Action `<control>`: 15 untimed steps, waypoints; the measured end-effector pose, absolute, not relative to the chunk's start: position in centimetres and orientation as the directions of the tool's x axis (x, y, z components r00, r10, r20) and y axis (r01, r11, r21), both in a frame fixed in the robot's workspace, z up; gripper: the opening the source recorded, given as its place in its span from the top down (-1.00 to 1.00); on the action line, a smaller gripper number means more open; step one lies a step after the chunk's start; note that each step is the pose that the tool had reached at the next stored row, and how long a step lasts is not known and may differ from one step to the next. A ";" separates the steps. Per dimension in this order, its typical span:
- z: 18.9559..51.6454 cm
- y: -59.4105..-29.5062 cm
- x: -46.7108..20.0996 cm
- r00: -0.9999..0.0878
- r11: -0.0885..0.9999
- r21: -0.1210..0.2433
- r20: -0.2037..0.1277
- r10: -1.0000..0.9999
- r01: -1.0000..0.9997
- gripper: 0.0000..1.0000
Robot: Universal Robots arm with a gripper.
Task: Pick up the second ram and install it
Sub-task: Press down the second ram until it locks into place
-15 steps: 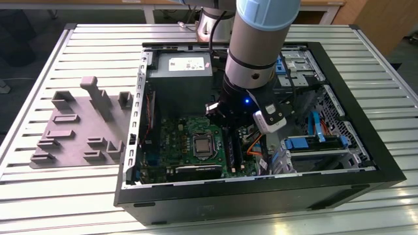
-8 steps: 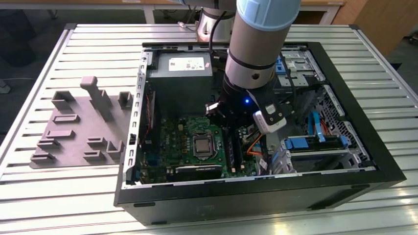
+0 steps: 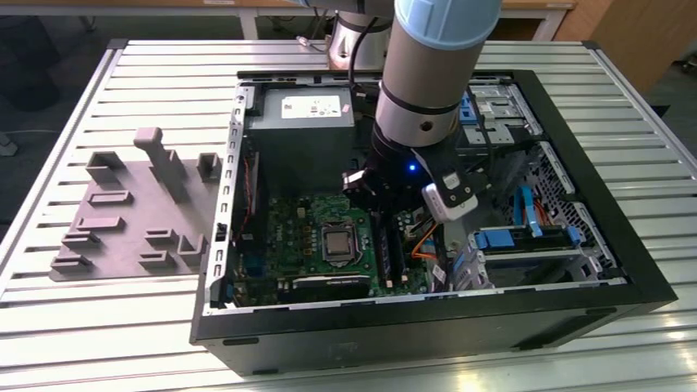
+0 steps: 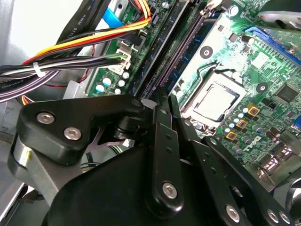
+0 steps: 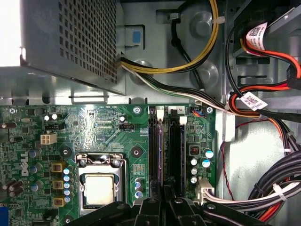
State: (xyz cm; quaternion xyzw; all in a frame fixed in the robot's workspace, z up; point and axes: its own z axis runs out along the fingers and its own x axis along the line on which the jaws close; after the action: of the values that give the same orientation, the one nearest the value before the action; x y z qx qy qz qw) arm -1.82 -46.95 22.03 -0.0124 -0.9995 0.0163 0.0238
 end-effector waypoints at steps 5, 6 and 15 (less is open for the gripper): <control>22.0 -46.9 -1.8 -0.999 0.999 -0.033 0.049 0.010 0.008 0.73; 22.0 -46.9 -1.8 -0.999 0.999 -0.033 0.049 0.005 0.003 0.73; 22.0 -47.1 -1.8 -0.999 0.999 -0.033 0.050 0.001 -0.001 0.73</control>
State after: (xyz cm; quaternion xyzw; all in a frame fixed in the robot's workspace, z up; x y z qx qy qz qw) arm -1.82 -47.11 21.97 0.0000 -0.9996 0.0164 0.0250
